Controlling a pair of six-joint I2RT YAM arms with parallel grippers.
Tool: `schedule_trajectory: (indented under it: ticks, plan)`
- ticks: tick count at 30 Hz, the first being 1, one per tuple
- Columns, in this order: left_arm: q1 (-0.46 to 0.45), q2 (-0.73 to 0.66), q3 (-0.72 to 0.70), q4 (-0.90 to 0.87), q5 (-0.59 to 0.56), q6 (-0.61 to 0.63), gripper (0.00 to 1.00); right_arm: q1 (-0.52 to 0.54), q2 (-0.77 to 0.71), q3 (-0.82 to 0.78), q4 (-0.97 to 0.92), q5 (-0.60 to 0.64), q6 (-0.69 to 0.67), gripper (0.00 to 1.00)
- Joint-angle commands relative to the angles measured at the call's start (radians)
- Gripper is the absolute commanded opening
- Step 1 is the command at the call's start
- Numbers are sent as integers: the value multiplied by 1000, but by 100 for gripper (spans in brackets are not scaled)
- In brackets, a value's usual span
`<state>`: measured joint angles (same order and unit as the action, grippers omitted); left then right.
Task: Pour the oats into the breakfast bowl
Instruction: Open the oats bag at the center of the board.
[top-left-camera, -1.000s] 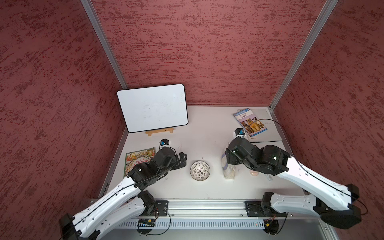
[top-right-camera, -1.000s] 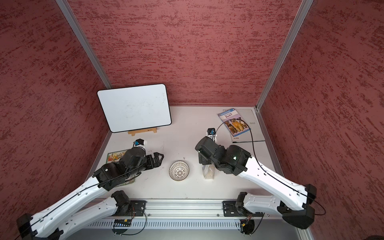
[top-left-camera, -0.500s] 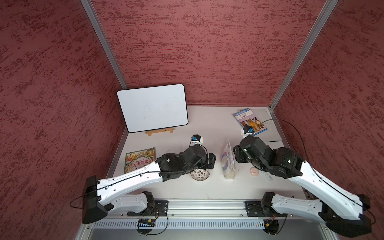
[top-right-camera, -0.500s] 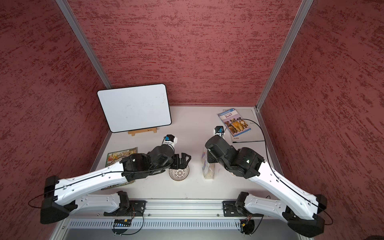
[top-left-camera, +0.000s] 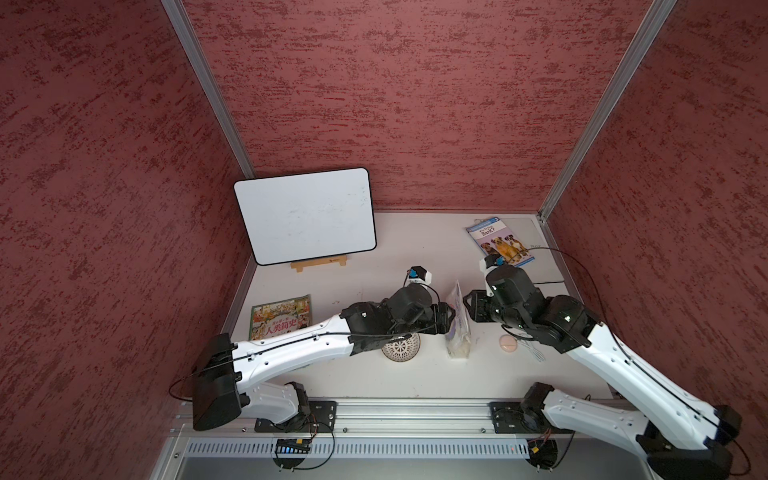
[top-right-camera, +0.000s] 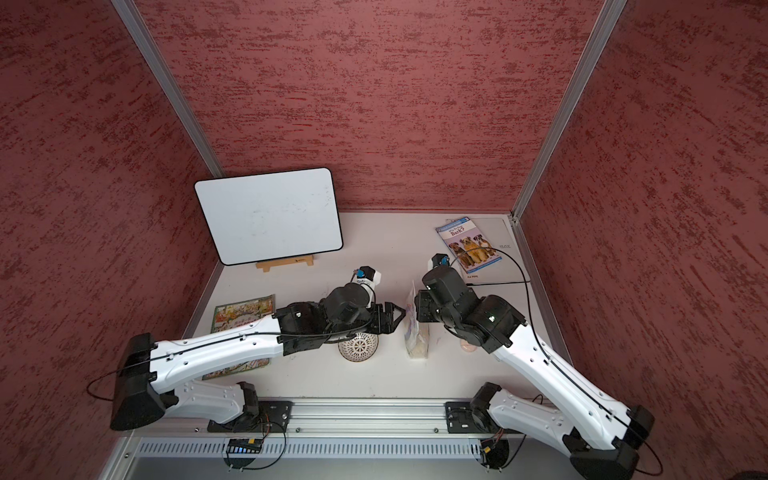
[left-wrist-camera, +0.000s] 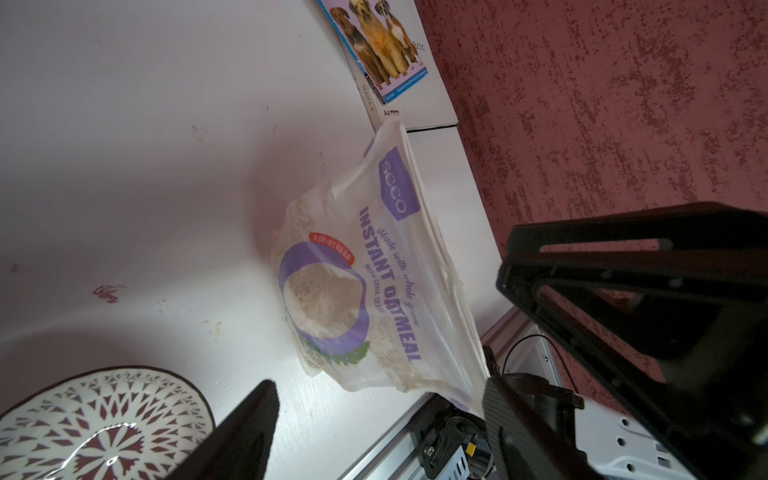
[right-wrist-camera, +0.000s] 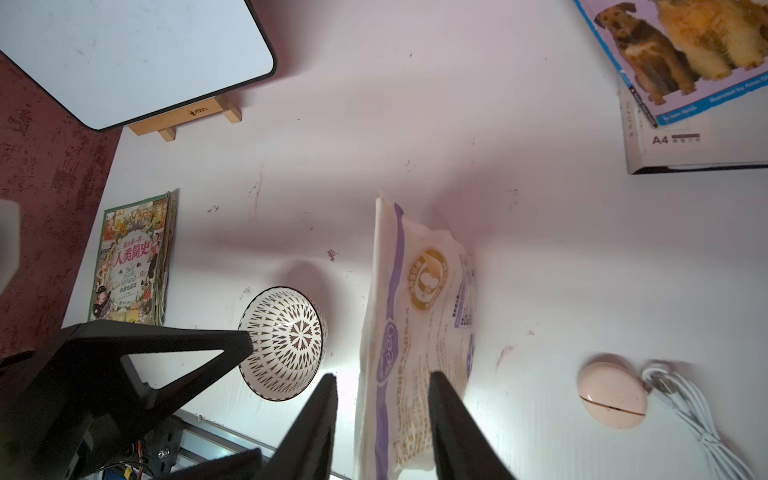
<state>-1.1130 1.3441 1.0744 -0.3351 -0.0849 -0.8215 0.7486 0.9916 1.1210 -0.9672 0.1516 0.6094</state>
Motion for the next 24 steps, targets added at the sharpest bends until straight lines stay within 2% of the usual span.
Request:
schedule_trajectory:
  ticks: [1,15,24]
  plan:
    - [17,17,20,67,38,-9,75,-23,1,-14,46,-63,-19,37]
    - [58,73,30,128,95,-25,56,-50,13,-46,68,-93,-17,26]
    - [67,97,35,143,115,-30,55,-58,27,-56,78,-100,-17,19]
